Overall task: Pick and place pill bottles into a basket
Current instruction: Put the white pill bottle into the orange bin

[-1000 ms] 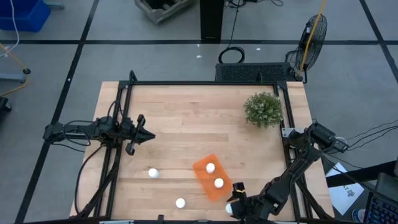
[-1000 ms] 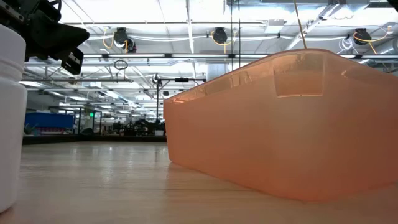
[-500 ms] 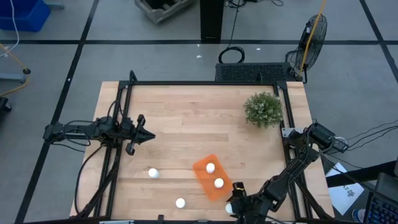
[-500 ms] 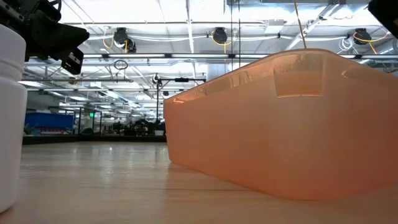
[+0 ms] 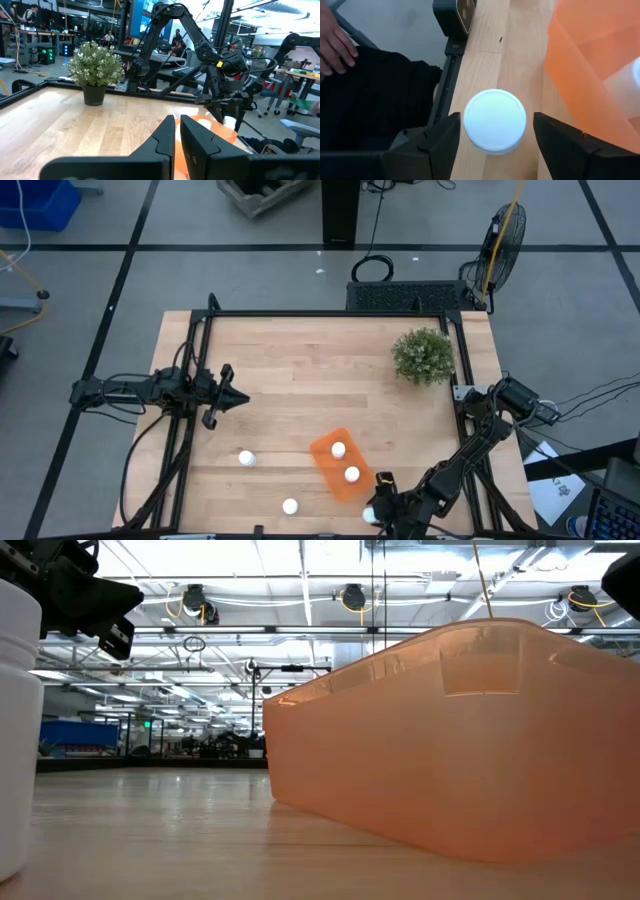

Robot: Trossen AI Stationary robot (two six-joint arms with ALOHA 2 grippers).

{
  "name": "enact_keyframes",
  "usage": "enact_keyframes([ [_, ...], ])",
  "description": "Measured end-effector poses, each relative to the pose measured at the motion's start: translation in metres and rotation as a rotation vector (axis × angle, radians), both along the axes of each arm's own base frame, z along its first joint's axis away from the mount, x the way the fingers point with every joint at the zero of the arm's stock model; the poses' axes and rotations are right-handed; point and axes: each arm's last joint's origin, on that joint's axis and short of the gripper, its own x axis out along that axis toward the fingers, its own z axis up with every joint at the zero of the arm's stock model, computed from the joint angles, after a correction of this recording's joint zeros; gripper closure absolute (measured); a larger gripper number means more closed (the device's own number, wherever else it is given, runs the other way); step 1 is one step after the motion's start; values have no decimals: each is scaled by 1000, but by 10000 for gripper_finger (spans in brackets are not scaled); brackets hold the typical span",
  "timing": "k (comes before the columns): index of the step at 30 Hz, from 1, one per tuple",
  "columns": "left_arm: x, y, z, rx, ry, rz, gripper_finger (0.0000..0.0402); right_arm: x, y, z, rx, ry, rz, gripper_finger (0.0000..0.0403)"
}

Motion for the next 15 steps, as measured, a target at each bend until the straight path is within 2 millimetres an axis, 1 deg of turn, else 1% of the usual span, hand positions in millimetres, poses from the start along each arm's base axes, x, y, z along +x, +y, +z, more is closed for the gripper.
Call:
enact_keyframes([
  [6, 0, 0, 0, 0, 0, 0, 369, 2, 2, 2, 17, -34, 18, 201],
  [15, 0, 0, 0, 0, -1, 0, 369, 3, -3, -1, 25, -24, -13, 250],
])
